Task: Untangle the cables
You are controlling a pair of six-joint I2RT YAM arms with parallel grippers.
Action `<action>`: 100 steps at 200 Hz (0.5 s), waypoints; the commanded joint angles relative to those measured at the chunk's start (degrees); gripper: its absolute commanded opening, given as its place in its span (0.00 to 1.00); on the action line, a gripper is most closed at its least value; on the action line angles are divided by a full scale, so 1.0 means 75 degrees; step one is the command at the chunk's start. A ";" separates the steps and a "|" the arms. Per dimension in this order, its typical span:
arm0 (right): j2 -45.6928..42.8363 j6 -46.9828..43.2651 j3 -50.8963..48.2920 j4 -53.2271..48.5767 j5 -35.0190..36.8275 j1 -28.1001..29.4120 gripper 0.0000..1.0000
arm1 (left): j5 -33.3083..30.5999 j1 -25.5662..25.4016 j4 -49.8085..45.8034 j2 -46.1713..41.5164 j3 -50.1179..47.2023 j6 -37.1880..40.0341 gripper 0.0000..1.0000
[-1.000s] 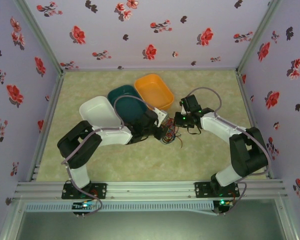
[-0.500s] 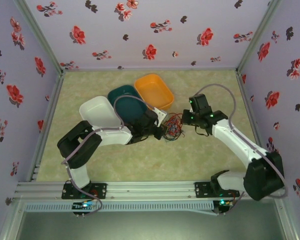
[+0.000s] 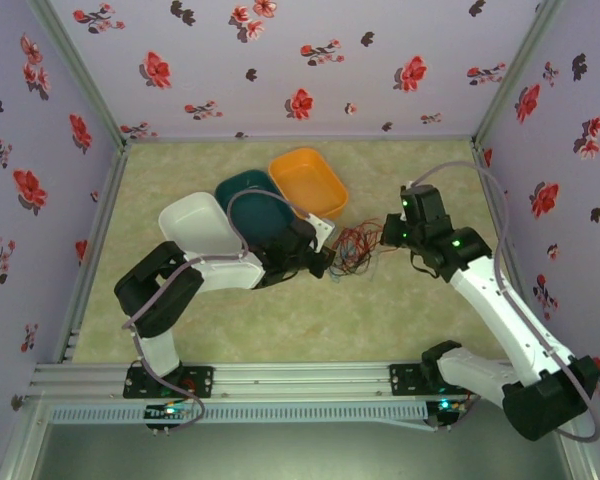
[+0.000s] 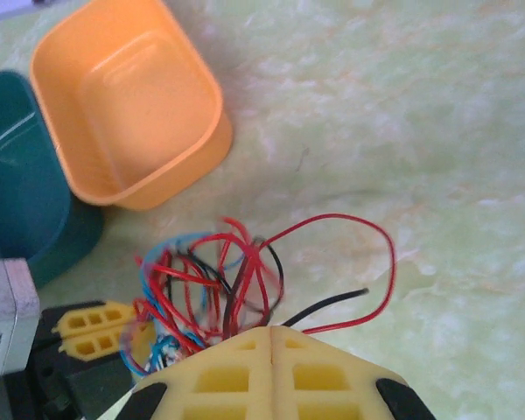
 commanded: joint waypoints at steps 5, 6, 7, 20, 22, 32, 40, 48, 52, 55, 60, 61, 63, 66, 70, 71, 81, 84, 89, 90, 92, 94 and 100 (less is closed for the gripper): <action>-0.0339 -0.0260 0.0661 -0.0251 0.0897 -0.0038 0.00 | -0.0148 0.0055 -0.0621 0.0049 -0.0063 0.0021 0.00; -0.0337 -0.0264 0.0663 -0.0265 0.0903 -0.0033 0.00 | -0.0154 0.0049 -0.0619 0.0050 -0.0068 0.0021 0.00; -0.0341 -0.0266 0.0676 -0.0272 0.0918 -0.0031 0.00 | -0.0157 0.0052 -0.0624 0.0050 -0.0071 0.0015 0.00; -0.0374 -0.0303 0.0773 -0.0362 0.1056 -0.0033 0.00 | -0.0148 0.0053 -0.0635 0.0050 -0.0082 0.0021 0.00; -0.0385 -0.0309 0.0789 -0.0385 0.1081 -0.0035 0.00 | -0.0151 0.0054 -0.0639 0.0050 -0.0076 0.0021 0.00; -0.0404 -0.0315 0.0850 -0.0448 0.1215 -0.0034 0.00 | -0.0158 0.0055 -0.0652 0.0038 -0.0085 0.0021 0.00; -0.0438 -0.0297 0.0860 -0.0448 0.1259 -0.0039 0.00 | -0.0149 0.0055 -0.0657 0.0028 -0.0096 0.0021 0.00; -0.0424 -0.0291 0.0842 -0.0433 0.1234 -0.0040 0.00 | -0.0153 0.0046 -0.0652 0.0027 -0.0115 0.0009 0.00; -0.0411 -0.0291 0.0820 -0.0431 0.1210 -0.0040 0.00 | -0.0148 0.0054 -0.0657 0.0027 -0.0120 0.0009 0.00; -0.0383 -0.0291 0.0818 -0.0441 0.1190 -0.0037 0.00 | -0.0151 0.0052 -0.0653 0.0027 -0.0120 0.0009 0.00; -0.0333 -0.0293 0.0812 -0.0480 0.1162 -0.0031 0.00 | -0.0151 0.0048 -0.0652 0.0024 -0.0120 -0.0002 0.00; -0.0310 -0.0292 0.0807 -0.0493 0.1154 -0.0037 0.00 | -0.0149 0.0051 -0.0652 0.0026 -0.0126 -0.0002 0.00; -0.0293 -0.0291 0.0812 -0.0503 0.1149 -0.0039 0.00 | -0.0142 0.0054 -0.0652 0.0027 -0.0131 -0.0002 0.00; -0.0237 -0.0291 0.0806 -0.0537 0.1128 -0.0035 0.01 | -0.0150 0.0055 -0.0652 0.0027 -0.0132 -0.0002 0.00; -0.0178 -0.0282 0.0796 -0.0587 0.1096 -0.0039 0.06 | -0.0148 0.0052 -0.0643 0.0027 -0.0132 -0.0001 0.00; -0.0151 -0.0281 0.0795 -0.0603 0.1079 -0.0040 0.07 | -0.0148 0.0053 -0.0642 0.0027 -0.0132 -0.0002 0.00; 0.0099 -0.0233 0.0805 -0.0768 0.0985 -0.0048 0.18 | -0.0139 0.0055 -0.0630 0.0027 -0.0132 -0.0002 0.00; 0.0178 -0.0198 0.0794 -0.0834 0.0951 -0.0051 0.20 | -0.0140 0.0055 -0.0629 0.0027 -0.0132 -0.0011 0.00; 0.0311 -0.0143 0.0774 -0.0916 0.0917 -0.0069 0.24 | -0.0131 0.0055 -0.0617 0.0027 -0.0121 -0.0003 0.00; 0.0340 -0.0135 0.0772 -0.0931 0.0913 -0.0072 0.24 | -0.0133 0.0055 -0.0623 0.0027 -0.0121 0.0003 0.00; 0.0406 -0.0109 0.0771 -0.0975 0.0893 -0.0074 0.25 | -0.0130 0.0055 -0.0619 0.0019 -0.0120 -0.0010 0.00; 0.0463 -0.0082 0.0762 -0.1012 0.0870 -0.0083 0.26 | -0.0129 0.0055 -0.0609 0.0016 -0.0120 -0.0013 0.00; 0.0620 -0.0030 0.0736 -0.1119 0.0806 -0.0104 0.28 | -0.0133 0.0052 -0.0584 0.0011 -0.0132 -0.0013 0.02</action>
